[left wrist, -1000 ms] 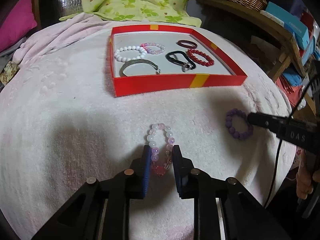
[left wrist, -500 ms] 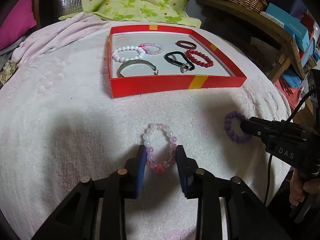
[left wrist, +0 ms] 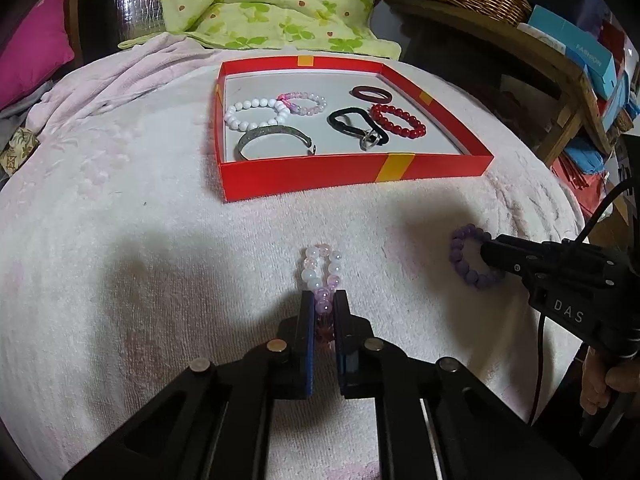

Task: Organize jewelry

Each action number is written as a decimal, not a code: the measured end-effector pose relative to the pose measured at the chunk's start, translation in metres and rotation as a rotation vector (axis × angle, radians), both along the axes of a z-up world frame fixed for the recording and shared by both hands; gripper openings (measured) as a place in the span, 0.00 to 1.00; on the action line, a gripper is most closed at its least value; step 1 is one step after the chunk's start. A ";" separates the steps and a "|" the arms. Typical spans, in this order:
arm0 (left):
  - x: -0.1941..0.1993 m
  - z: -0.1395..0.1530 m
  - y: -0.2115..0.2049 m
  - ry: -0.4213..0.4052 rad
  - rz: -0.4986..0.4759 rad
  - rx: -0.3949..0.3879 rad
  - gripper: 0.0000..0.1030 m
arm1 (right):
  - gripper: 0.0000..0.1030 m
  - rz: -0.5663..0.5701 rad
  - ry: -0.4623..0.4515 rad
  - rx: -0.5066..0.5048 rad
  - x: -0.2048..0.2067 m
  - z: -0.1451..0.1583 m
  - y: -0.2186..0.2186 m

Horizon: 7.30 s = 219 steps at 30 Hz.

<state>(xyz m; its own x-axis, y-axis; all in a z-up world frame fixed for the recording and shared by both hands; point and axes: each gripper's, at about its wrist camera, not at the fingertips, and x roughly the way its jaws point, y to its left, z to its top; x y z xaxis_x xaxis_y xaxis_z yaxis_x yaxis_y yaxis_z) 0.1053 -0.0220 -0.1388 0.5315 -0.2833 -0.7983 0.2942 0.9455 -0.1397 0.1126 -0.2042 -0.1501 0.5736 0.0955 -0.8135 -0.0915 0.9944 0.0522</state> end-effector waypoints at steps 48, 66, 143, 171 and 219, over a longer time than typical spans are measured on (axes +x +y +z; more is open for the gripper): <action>-0.030 0.076 0.020 -0.283 -0.089 -0.183 0.09 | 0.11 -0.072 -0.257 0.271 -0.020 0.057 -0.034; 0.021 0.126 -0.004 -0.342 -0.137 -0.250 0.09 | 0.11 -0.107 -0.394 0.339 0.011 0.094 -0.058; 0.085 0.045 -0.048 -0.233 0.043 0.097 0.56 | 0.12 -0.103 -0.158 0.382 0.085 0.043 -0.035; -0.038 0.135 -0.006 -0.369 0.257 0.215 0.79 | 0.52 -0.108 -0.356 0.117 -0.045 0.113 -0.017; -0.178 0.226 0.039 -0.473 0.447 0.216 0.97 | 0.62 -0.068 -0.408 0.038 -0.172 0.205 0.022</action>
<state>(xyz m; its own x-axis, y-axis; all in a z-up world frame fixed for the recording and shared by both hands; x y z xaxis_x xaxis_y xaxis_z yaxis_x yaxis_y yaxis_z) -0.0729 0.0170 0.0872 0.8660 0.1835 -0.4651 -0.1476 0.9826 0.1129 -0.0591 -0.1821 0.0551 0.8546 0.0721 -0.5143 -0.0466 0.9970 0.0624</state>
